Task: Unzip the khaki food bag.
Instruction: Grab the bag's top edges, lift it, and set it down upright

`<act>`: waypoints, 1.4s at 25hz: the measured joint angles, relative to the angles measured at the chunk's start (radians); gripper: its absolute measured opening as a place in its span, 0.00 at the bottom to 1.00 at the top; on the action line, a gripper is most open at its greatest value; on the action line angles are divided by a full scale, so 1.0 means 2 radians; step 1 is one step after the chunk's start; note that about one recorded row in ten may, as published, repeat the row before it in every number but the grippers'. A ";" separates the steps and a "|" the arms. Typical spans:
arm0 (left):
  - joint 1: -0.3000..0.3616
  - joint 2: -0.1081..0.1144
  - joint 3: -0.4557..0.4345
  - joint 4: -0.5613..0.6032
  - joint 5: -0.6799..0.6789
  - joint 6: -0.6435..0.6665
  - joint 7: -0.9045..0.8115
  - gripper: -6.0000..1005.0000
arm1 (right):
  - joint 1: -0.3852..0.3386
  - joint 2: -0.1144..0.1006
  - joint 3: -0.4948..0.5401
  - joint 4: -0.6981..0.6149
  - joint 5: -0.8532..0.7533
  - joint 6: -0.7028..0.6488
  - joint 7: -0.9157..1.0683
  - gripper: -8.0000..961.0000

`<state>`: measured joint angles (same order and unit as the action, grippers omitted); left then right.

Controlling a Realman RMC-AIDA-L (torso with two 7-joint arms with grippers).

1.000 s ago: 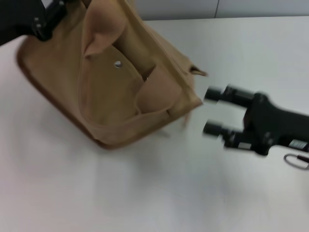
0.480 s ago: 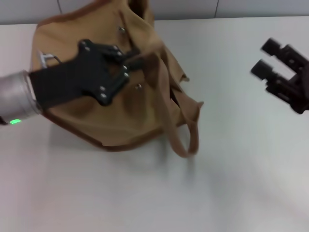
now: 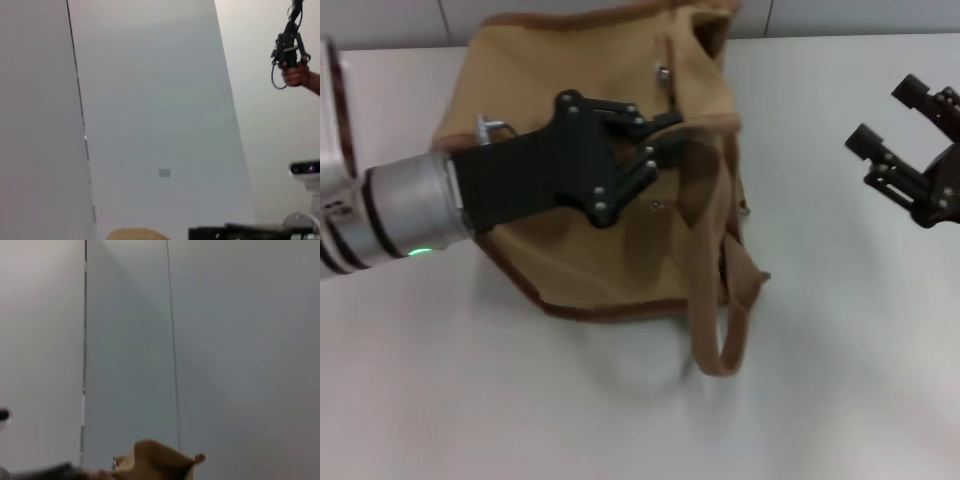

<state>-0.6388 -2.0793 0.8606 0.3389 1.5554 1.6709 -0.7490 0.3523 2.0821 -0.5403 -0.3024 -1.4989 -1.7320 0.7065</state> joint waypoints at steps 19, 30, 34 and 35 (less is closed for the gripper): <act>-0.057 0.000 0.006 -0.098 0.000 -0.021 0.029 0.10 | 0.042 0.004 0.034 0.173 0.000 0.105 -0.299 0.80; -0.060 0.000 0.006 -0.099 0.001 -0.019 0.027 0.10 | 0.069 0.005 0.035 0.203 -0.003 0.132 -0.338 0.80; -0.060 0.000 0.005 -0.099 0.001 -0.019 0.027 0.10 | 0.074 0.005 0.035 0.221 -0.003 0.138 -0.380 0.80; -0.060 0.000 0.005 -0.099 0.001 -0.019 0.027 0.10 | 0.074 0.005 0.035 0.221 -0.003 0.138 -0.380 0.80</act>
<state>-0.7593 -2.0799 0.8708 0.1410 1.5575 1.6335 -0.6949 0.5010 2.0923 -0.4708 0.1401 -1.5055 -1.4558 -0.0543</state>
